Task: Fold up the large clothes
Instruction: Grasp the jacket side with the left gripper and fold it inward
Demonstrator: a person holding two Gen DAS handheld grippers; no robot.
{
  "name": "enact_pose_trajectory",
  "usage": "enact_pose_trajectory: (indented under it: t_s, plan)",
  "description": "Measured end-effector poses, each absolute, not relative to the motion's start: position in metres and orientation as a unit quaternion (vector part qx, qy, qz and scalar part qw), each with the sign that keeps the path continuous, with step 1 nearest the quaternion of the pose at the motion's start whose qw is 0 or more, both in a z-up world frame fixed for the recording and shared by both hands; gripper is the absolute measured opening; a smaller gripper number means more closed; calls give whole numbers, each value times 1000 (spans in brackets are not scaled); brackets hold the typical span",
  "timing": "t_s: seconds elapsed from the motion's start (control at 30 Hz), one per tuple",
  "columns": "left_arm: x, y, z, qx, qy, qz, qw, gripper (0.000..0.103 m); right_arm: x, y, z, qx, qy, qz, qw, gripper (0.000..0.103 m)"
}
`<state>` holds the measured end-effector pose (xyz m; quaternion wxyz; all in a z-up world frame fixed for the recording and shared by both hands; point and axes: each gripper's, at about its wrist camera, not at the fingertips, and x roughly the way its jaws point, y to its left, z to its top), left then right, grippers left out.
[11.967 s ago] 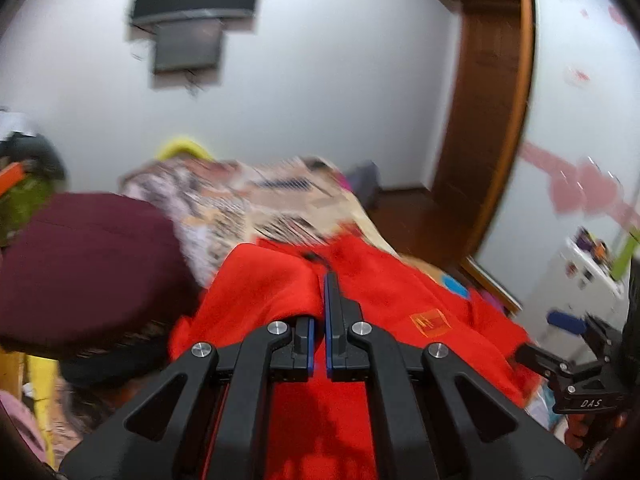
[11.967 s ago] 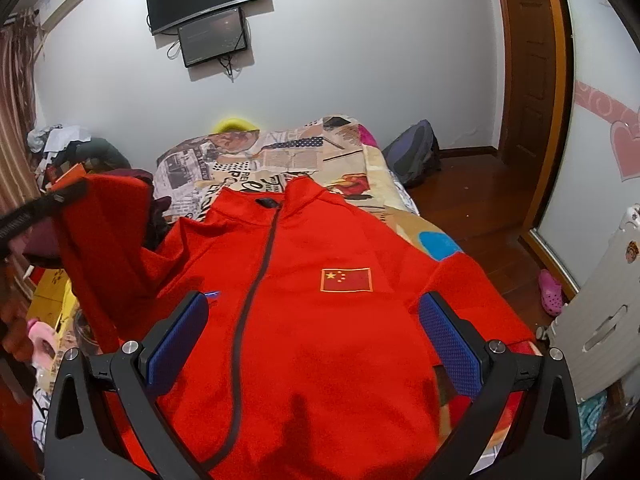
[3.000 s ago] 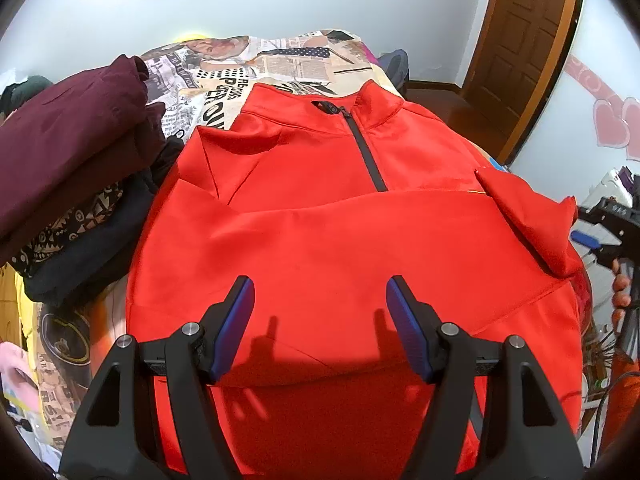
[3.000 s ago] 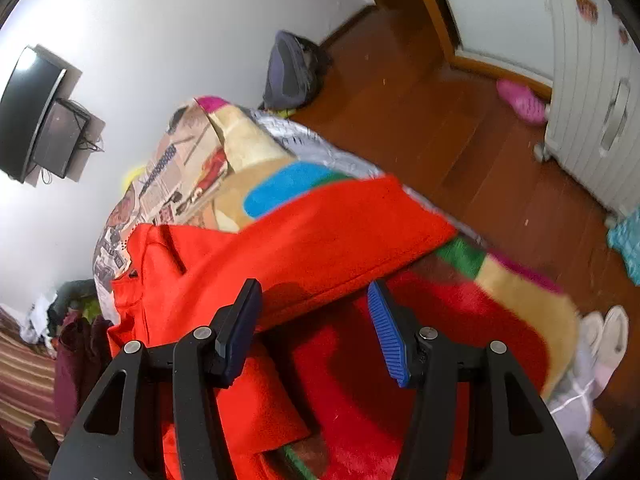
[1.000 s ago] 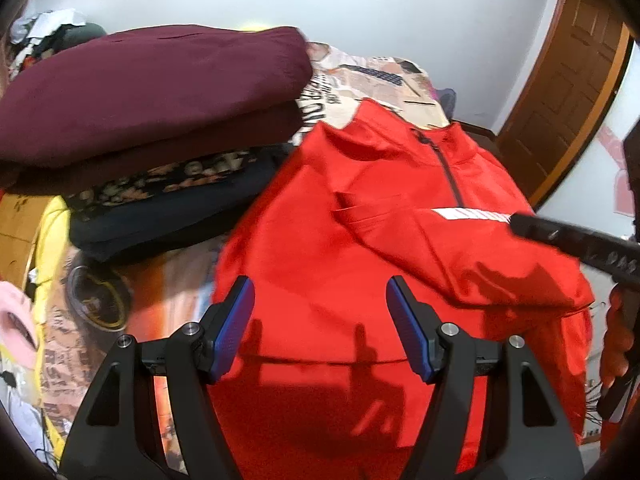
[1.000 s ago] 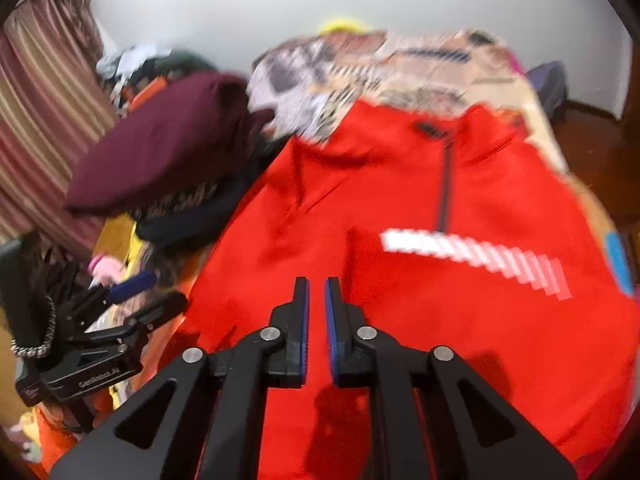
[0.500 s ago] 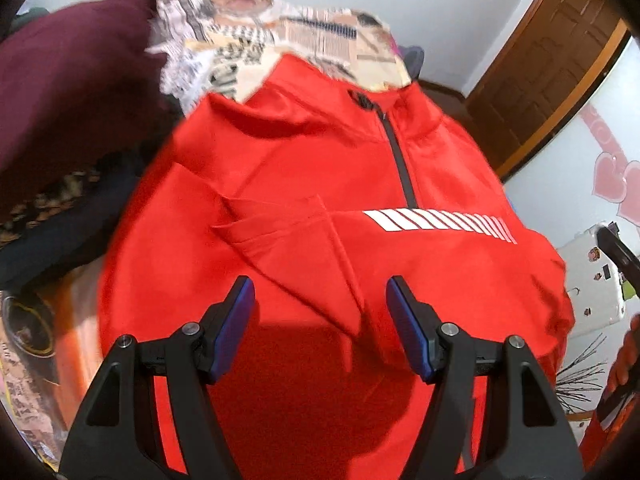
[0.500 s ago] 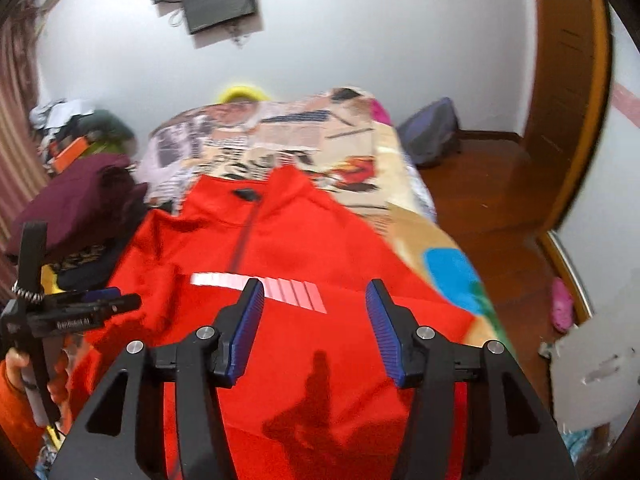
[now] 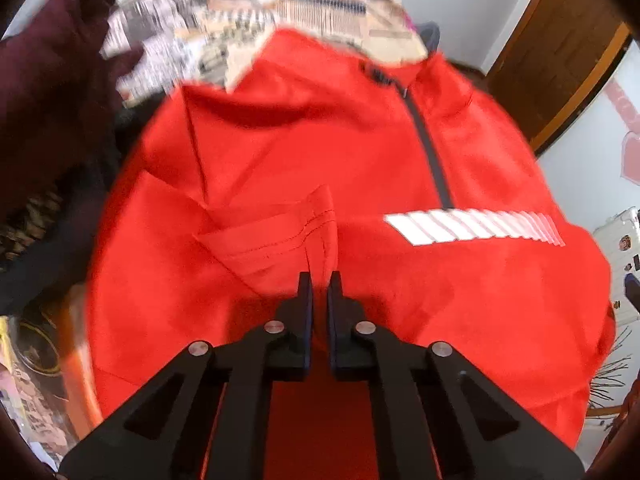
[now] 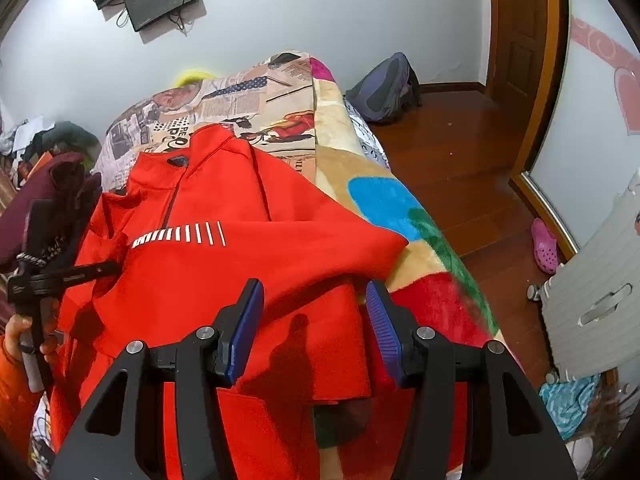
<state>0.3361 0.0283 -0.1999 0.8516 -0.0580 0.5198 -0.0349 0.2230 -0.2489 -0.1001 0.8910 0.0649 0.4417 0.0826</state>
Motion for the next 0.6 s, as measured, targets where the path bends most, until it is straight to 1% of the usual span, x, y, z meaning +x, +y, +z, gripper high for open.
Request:
enact_pose_trajectory:
  t_s: [0.2, 0.33, 0.43, 0.6]
  plan:
    - [292, 49, -130, -26, 409, -18, 912, 3, 224, -244, -103, 64, 444, 94, 889, 49]
    - [273, 68, -108, -11, 371, 7, 929, 3, 225, -233, -111, 60, 456, 107, 882, 49]
    - [265, 82, -114, -10, 378, 18, 926, 3, 224, -226, -119, 59, 466, 117, 875, 49]
    - [254, 109, -153, -28, 422, 50, 905, 4, 221, -216, -131, 47, 483, 116, 867, 49]
